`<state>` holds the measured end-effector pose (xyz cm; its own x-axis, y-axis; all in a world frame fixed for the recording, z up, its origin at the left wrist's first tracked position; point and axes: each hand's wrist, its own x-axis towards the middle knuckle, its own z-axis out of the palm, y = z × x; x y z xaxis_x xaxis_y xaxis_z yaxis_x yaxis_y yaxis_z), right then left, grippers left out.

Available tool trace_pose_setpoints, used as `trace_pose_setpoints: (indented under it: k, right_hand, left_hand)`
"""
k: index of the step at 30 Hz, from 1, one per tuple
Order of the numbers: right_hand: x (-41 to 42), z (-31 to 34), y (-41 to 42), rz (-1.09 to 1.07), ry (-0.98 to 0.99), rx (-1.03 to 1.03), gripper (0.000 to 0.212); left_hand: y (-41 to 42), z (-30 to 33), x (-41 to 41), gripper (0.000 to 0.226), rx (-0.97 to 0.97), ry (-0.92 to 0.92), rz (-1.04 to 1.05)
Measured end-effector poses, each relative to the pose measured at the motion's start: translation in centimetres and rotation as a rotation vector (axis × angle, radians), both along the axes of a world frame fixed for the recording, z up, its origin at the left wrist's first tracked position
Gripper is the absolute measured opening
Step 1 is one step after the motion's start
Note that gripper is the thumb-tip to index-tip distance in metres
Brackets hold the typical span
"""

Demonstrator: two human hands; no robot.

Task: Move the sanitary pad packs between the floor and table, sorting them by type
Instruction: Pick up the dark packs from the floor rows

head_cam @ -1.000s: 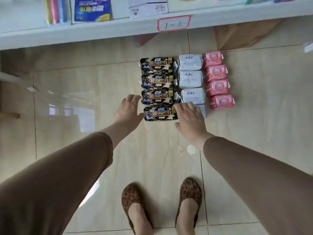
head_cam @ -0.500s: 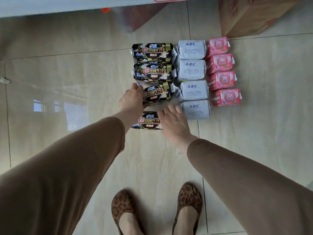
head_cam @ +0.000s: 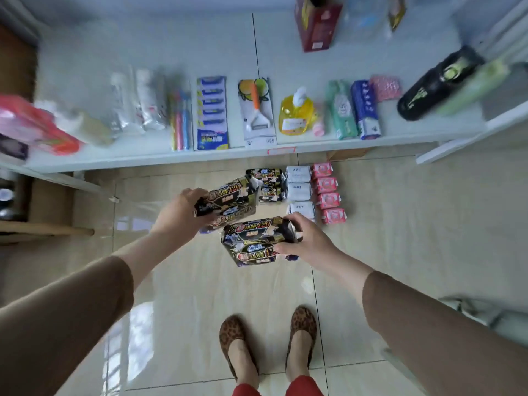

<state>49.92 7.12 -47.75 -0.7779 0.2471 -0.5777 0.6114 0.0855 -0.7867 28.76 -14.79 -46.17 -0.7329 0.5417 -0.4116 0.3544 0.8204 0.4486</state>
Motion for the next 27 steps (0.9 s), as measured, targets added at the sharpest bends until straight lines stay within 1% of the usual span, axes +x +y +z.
trace_pose_setpoints:
  k: [2,5,7,10,12,15,18,22,27]
  right_hand:
    - [-1.1,7.9,0.1,-0.048,0.052,-0.053,0.051]
    - [-2.8,19.5,0.3,-0.059,0.131,-0.070,0.050]
    - [-4.1,26.5,0.7,-0.063,0.179,-0.056,0.054]
    - [-5.9,35.5,1.2,-0.044,0.262,0.027,0.060]
    - [-7.2,40.0,1.7,-0.038,0.316,0.048,0.058]
    - [-9.0,44.3,2.9,-0.053,0.408,0.072,0.054]
    - [-10.9,46.9,4.7,-0.060,0.469,0.083,0.049]
    - [-13.9,48.6,8.7,-0.070,0.489,0.111,0.043]
    - [-19.4,49.3,14.6,-0.098,0.504,0.172,0.044]
  left_hand:
    - [-1.1,7.8,-0.8,0.052,0.049,0.032,0.002]
    - [-2.4,19.3,-1.9,0.052,0.151,0.085,0.004]
    - [-2.8,26.3,-2.6,0.053,0.218,0.146,-0.011]
    - [-3.1,35.0,-3.9,0.050,0.273,0.272,-0.030]
    - [-2.9,39.5,-4.9,0.045,0.310,0.332,-0.039]
    - [-1.7,44.2,-7.1,0.041,0.362,0.383,-0.068]
    - [0.8,47.1,-9.7,0.043,0.385,0.434,-0.107]
    - [6.0,49.3,-14.0,0.042,0.414,0.486,-0.176]
    - [13.5,50.8,-20.5,0.037,0.390,0.516,-0.206]
